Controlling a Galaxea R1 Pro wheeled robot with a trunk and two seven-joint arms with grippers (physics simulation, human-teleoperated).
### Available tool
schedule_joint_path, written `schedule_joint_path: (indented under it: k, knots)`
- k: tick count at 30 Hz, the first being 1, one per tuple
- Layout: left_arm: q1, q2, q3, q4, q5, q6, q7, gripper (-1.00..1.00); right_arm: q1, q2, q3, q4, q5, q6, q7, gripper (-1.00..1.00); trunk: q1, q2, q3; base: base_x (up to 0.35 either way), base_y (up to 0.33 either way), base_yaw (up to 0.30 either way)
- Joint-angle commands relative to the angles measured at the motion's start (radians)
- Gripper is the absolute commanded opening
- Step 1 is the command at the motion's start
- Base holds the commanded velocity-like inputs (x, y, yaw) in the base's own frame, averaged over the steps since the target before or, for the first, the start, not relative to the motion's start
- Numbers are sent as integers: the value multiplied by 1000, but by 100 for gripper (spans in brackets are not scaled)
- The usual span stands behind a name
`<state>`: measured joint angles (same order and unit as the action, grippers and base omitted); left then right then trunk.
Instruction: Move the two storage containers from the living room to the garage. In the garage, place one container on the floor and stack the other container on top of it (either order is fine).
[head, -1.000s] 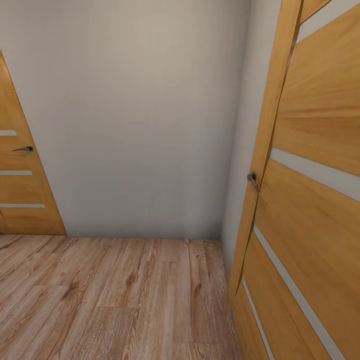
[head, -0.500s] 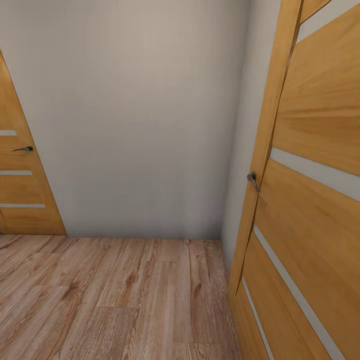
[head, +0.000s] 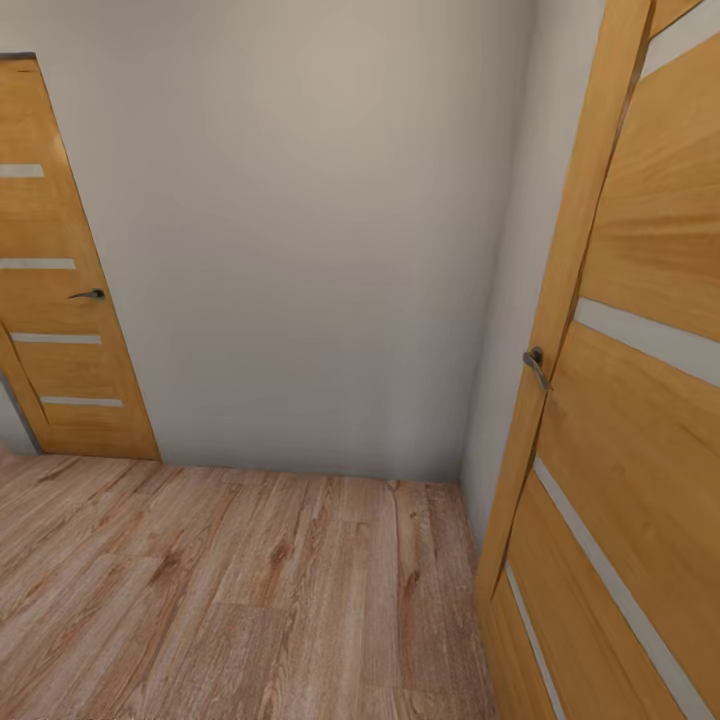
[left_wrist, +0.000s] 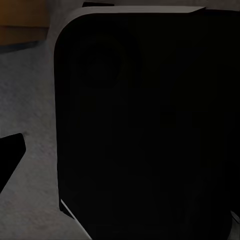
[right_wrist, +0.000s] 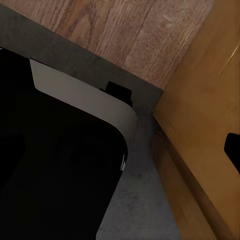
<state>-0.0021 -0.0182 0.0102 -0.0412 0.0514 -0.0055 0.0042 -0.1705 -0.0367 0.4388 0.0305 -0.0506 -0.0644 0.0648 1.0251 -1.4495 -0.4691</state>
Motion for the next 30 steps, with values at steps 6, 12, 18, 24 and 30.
schedule_joint_path:
  k: [6,12,18,24,30]
  knots:
    - [0,0,1,0,5,-1,0,100,-1,0,5,3,-5,-7,4,100,0,-1,-1,0,0,20]
    - [0,0,1,0,5,-1,0,100,-1,0,5,3,-5,-12,4,100,0,-1,-1,0,0,2]
    - [0,0,1,0,5,-1,0,100,-1,-1,5,3,-4,-19,4,100,0,-1,-1,0,0,0]
    - [0,0,1,0,5,-1,-1,100,-1,-2,5,3,-2,-19,4,100,0,-1,-1,0,0,0]
    - [-1,0,1,0,5,-1,-1,100,-1,-2,5,3,-1,-20,4,100,0,-1,-1,6,0,0]
